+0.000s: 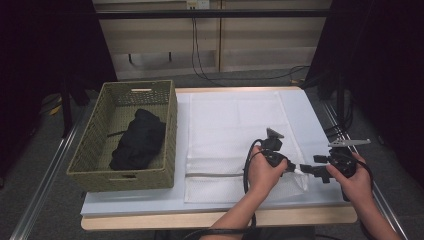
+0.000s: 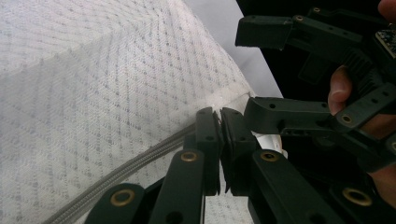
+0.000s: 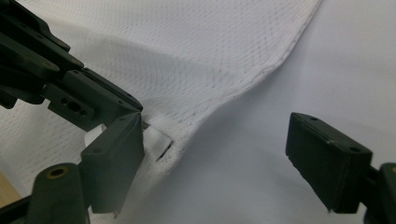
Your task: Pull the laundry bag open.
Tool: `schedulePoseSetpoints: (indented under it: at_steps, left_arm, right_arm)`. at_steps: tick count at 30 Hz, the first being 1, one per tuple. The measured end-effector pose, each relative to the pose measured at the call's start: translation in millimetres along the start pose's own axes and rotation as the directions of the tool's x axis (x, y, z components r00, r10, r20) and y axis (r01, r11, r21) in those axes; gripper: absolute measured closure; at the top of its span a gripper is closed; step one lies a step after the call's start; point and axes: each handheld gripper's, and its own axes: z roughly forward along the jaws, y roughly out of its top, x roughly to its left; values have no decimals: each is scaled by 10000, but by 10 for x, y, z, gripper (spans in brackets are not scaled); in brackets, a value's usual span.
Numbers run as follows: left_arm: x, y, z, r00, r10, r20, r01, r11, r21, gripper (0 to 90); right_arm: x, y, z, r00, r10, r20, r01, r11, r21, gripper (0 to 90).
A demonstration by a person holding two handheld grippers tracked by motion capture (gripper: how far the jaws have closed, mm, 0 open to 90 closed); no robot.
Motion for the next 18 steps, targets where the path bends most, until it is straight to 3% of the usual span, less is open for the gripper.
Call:
schedulePoseSetpoints:
  at_steps: [1,4,5,6,9,10,13,14,18]
  left_arm:
    - [13,2,-10,9998,201,-68,-200,9997,161,867]
    - [3,-2,-14,9994,309,-167,-308,9995,83,867]
    - [-6,-7,-6,9998,198,72,-198,9998,44,867]
    - [-10,-14,-7,9999,141,34,-141,9999,-8,867]
    - [-9,-15,-7,9999,138,49,-138,9999,-1,868]
    - [2,-8,-20,9993,351,-89,-351,9994,74,868]
    - [-9,-1,-29,9996,265,41,-265,9996,46,867]
    - [1,5,-43,9988,465,-137,-464,9989,63,867]
    - [2,4,-61,9982,567,-216,-565,9984,70,867]
  right_arm:
    - [13,2,-4,9998,197,-66,-196,9998,88,248]
    - [28,9,5,9995,142,-277,-136,9996,227,290]
    - [28,9,5,9995,142,-277,-136,9996,227,290]
    - [37,11,12,9985,312,-443,-293,9987,428,343]
    - [43,10,21,9976,461,-511,-434,9977,527,383]
    - [51,14,20,9959,657,-630,-616,9960,644,414]
    - [62,18,31,9923,955,-786,-895,9930,766,480]
    - [65,19,36,9921,945,-829,-880,9931,780,503]
    - [77,20,42,9885,1084,-1050,-995,9912,868,605]
